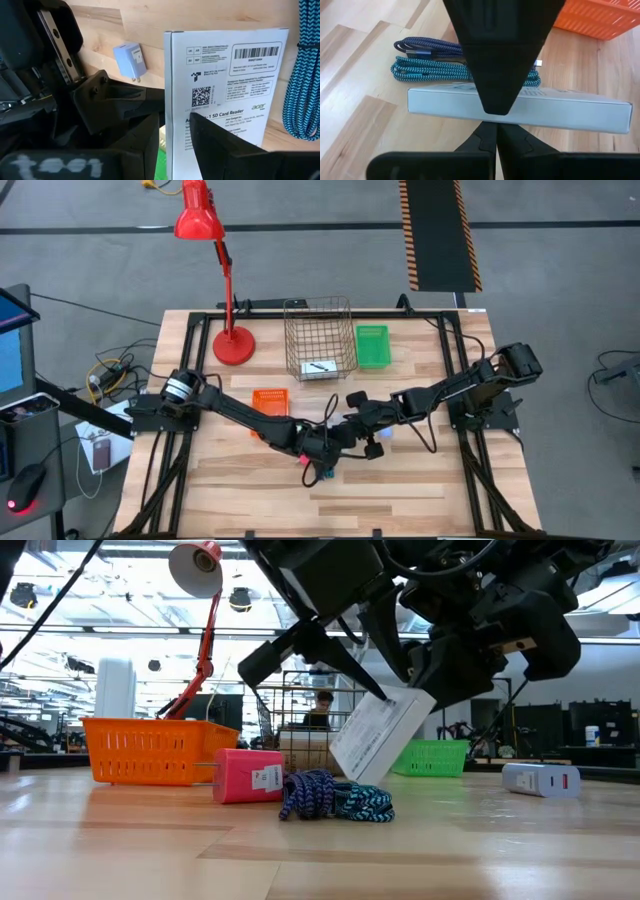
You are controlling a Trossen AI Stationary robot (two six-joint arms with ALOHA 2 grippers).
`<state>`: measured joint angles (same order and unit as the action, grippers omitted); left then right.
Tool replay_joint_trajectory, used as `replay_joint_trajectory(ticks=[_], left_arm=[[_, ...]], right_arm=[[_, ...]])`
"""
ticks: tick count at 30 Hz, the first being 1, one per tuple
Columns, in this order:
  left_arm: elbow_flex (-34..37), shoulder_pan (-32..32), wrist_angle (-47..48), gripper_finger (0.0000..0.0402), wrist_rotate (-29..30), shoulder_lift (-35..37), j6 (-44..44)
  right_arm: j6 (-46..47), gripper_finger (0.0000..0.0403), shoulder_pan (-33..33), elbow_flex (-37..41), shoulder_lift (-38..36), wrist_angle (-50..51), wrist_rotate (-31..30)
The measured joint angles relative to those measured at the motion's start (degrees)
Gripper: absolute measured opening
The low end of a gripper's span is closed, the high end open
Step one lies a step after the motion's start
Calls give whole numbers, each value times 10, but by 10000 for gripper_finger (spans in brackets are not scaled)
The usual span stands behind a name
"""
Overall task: Pick and place items into bin
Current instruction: Put the card reader box into the wire basket
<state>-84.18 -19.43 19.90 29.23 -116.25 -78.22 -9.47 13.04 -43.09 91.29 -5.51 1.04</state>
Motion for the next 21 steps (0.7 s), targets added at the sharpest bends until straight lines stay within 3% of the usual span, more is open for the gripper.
replay_joint_trajectory(ticks=[21], left_arm=[[0, -13, 1, 100, 42, 0, 26]], right_arm=[[0, 0, 27, -23, 0, 23, -4]])
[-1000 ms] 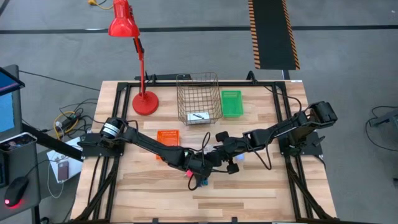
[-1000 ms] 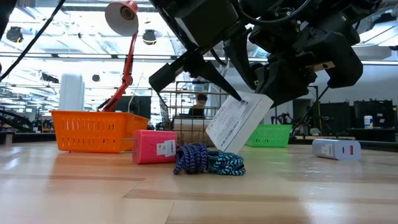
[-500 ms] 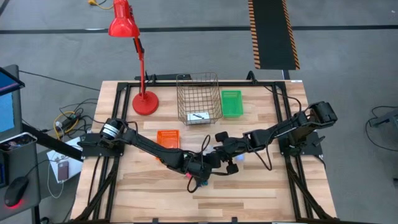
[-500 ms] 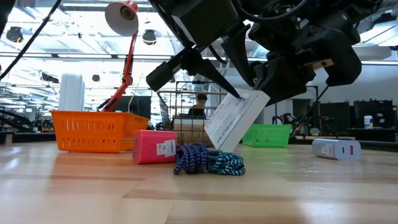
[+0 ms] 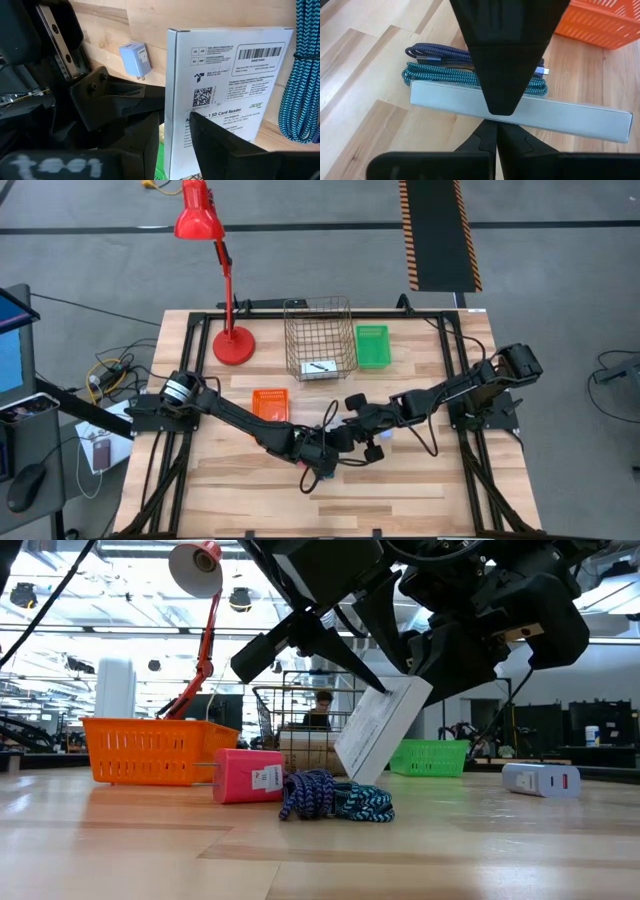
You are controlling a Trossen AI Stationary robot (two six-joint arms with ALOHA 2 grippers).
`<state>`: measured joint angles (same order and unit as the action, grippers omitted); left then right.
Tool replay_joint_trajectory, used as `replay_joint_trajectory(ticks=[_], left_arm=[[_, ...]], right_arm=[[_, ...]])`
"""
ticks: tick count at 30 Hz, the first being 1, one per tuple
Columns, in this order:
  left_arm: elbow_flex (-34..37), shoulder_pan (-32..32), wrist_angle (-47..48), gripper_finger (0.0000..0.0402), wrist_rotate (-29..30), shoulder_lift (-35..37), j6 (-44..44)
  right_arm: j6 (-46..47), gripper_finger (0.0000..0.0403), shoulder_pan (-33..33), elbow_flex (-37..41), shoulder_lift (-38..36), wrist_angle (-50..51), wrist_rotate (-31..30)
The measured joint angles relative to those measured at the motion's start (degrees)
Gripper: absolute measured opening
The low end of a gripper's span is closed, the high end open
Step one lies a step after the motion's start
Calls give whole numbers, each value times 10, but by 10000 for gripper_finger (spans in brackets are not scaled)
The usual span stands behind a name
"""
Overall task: Pick and place items into bin
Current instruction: Put the card reader box into the wire basket
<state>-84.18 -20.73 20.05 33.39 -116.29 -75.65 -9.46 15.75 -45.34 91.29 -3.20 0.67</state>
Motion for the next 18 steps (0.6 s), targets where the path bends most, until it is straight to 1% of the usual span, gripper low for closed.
replay_joint_trajectory(ticks=[14, 18], left_arm=[[0, 0, 1, 100, 1, 0, 17], [0, 1, 1, 100, 13, 0, 18]], right_arm=[[1, 0, 11, 0, 0, 0, -12], [1, 0, 12, 0, -3, 3, -15]])
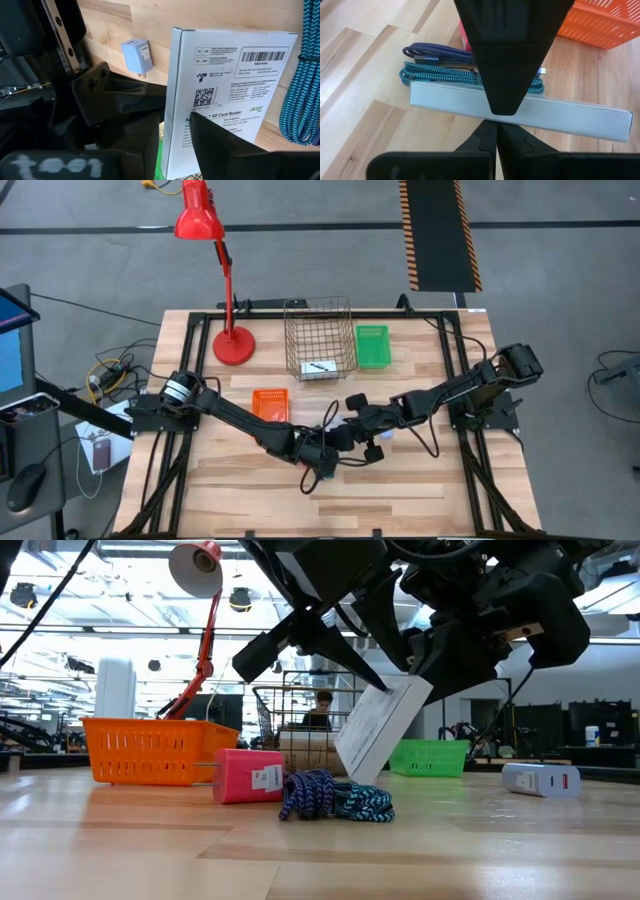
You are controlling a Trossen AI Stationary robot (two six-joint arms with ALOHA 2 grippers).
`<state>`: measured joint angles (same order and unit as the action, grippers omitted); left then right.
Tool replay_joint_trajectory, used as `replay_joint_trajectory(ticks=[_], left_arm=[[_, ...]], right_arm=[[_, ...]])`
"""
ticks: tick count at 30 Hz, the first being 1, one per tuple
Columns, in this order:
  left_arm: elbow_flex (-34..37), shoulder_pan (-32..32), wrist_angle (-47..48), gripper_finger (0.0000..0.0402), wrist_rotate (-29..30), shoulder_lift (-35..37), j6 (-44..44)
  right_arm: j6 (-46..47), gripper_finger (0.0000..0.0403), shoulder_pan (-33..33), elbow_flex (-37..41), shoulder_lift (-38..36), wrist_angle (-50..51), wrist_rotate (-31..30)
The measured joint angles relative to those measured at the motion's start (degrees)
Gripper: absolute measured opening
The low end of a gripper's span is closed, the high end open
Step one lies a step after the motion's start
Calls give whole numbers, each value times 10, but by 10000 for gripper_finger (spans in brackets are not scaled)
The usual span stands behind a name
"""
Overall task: Pick and place items into bin
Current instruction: Put the card reader box into the wire basket
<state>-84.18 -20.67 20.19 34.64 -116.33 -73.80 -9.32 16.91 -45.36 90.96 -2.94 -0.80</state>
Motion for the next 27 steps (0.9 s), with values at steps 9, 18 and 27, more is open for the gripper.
replay_joint_trajectory(ticks=[9, 18, 27], left_arm=[[0, 0, 10, 100, 22, 0, 10], [1, 2, 7, 99, 46, 0, 9], [2, -2, 8, 99, 25, 0, 30]], right_arm=[[10, 0, 6, 0, -5, 4, -5], [11, 0, 17, -3, -7, -19, -6], [5, 0, 19, -3, -9, -22, -25]])
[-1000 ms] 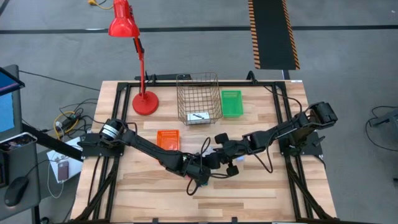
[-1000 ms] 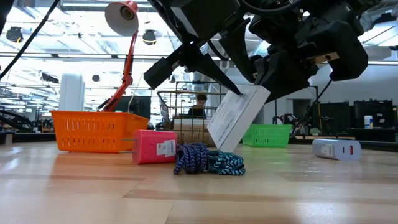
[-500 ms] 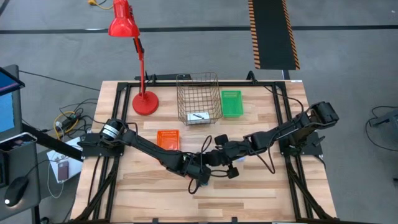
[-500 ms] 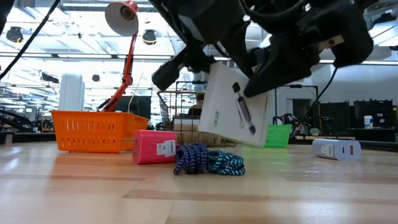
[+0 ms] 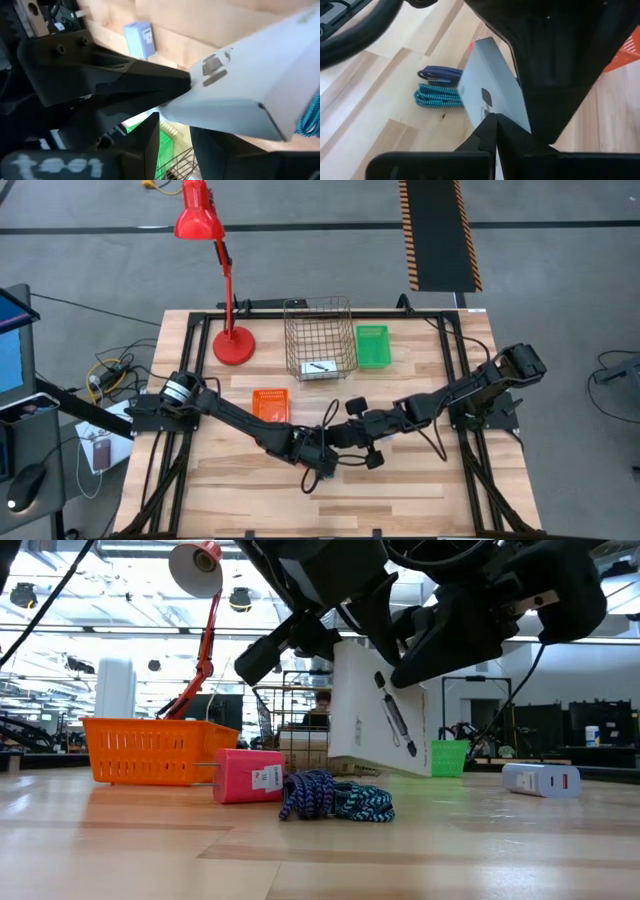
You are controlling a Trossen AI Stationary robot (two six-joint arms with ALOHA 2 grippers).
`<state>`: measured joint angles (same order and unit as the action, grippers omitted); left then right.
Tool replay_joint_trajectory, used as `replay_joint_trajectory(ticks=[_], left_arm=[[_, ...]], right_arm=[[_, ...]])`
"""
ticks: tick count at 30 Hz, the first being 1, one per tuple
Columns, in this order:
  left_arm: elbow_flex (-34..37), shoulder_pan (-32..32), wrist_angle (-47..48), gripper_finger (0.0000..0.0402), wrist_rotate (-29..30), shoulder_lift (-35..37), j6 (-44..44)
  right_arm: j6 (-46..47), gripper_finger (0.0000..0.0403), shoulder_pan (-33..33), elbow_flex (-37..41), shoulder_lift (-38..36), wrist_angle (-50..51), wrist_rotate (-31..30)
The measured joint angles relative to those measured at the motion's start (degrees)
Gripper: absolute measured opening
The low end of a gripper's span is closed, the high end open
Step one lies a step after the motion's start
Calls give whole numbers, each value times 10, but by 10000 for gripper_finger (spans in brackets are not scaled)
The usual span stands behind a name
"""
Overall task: Pick and place items into bin
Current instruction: Put the card reader box into the wire basket
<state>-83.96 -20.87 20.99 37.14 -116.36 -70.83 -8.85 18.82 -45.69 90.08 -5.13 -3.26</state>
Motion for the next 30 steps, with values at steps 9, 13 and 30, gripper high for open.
replay_joint_trajectory(ticks=[9, 13, 30], left_arm=[[0, -6, 8, 99, -48, 0, 23], [0, -6, 7, 100, -52, 0, 22], [-1, -6, 5, 28, -81, 0, 17]], right_arm=[[-6, 0, 5, 0, 0, -1, -12], [-5, 0, 5, 0, 0, -2, -12], [-3, 0, 5, 0, 0, -2, -11]])
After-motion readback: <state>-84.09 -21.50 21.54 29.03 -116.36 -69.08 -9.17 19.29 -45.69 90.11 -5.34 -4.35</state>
